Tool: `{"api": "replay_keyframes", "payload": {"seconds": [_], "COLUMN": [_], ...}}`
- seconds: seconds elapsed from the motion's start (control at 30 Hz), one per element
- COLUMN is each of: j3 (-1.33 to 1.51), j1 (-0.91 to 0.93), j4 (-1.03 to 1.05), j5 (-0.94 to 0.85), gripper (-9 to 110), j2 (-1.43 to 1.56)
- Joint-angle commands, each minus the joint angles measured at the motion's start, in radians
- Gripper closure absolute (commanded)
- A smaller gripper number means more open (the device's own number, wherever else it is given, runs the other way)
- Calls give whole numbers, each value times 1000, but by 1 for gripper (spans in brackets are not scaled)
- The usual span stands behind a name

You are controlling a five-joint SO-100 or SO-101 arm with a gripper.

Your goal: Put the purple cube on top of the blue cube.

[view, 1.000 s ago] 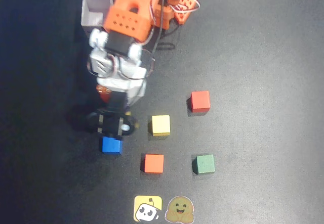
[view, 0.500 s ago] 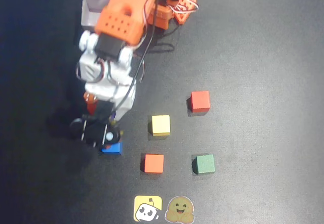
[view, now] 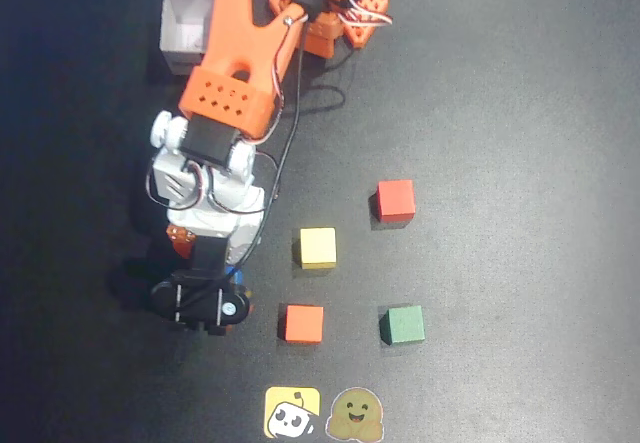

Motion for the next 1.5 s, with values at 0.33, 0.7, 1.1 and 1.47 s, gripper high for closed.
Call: {"api": "replay_keyframes", "payload": {"seconds": [0.33, 0.7, 1.1, 1.47], "j3": [-84, -146, -163, -169], "j1": [-32, -34, -35, -31], "j4": [3, 0, -15, -31], "j5": [31, 43, 54, 63], "gripper": [92, 92, 92, 91], "j2": [-48, -107, -137, -152]}}
